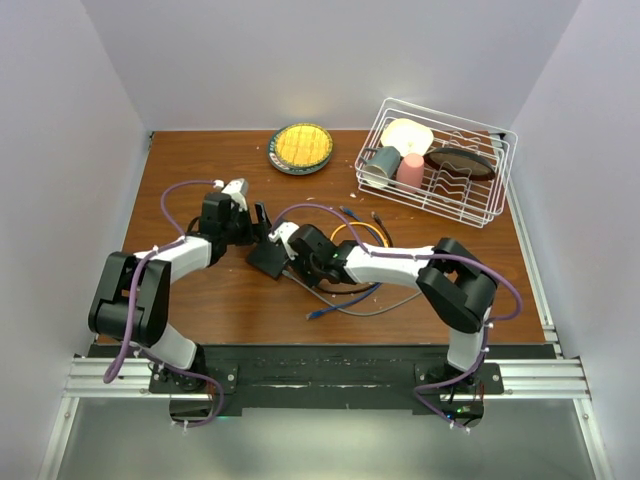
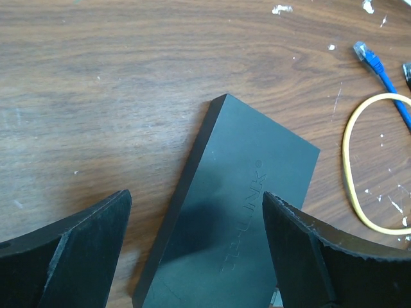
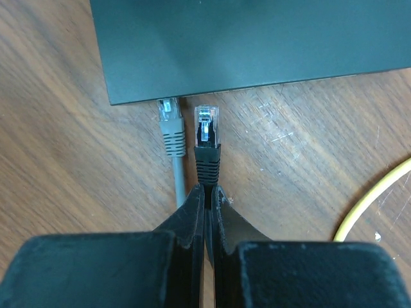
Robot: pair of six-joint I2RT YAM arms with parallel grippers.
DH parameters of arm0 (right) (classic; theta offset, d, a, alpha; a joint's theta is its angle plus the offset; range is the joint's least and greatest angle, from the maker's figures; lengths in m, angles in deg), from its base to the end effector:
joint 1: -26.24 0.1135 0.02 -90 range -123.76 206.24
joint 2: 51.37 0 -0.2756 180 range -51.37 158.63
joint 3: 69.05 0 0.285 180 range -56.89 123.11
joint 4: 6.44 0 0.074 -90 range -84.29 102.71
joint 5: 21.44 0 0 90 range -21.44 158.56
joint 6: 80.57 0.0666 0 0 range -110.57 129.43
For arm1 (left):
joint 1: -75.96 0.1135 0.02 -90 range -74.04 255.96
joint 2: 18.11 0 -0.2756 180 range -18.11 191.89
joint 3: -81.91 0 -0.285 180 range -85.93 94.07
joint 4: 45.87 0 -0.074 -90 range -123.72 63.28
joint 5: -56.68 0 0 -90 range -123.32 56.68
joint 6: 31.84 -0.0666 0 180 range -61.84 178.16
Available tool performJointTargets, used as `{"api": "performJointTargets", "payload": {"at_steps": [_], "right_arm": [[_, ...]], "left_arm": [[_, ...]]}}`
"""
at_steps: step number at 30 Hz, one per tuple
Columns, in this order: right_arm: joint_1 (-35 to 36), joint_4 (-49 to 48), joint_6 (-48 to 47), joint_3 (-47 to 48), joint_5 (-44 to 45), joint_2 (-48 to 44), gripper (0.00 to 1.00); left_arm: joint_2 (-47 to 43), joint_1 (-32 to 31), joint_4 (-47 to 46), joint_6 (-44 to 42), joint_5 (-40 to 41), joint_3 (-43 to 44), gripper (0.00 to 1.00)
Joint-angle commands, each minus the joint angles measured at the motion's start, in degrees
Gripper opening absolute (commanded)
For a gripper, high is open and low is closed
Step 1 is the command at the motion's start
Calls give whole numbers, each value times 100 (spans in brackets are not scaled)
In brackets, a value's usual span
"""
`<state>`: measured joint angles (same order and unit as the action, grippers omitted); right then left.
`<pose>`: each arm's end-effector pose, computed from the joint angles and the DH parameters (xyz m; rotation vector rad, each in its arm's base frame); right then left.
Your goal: Insert the plug into the switch port
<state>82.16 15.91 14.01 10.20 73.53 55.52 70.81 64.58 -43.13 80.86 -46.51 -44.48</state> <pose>0.2529 0.3635 0.1375 -1.0359 2.2455 0.3608 0.3467 -0.0853 0.1387 -0.0968 2.2758 -0.5761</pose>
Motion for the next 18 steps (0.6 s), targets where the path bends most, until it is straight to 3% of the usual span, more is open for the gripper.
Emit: {"api": "performJointTargets", "payload": {"at_steps": [1, 18], "right_arm": [[7, 342, -159, 269, 56, 77, 0], [-116, 466, -63, 498, 83, 411, 0]], "left_arm": [[90, 39, -272, -187, -184, 144, 88], [345, 39, -289, -213, -561, 162, 86]]}}
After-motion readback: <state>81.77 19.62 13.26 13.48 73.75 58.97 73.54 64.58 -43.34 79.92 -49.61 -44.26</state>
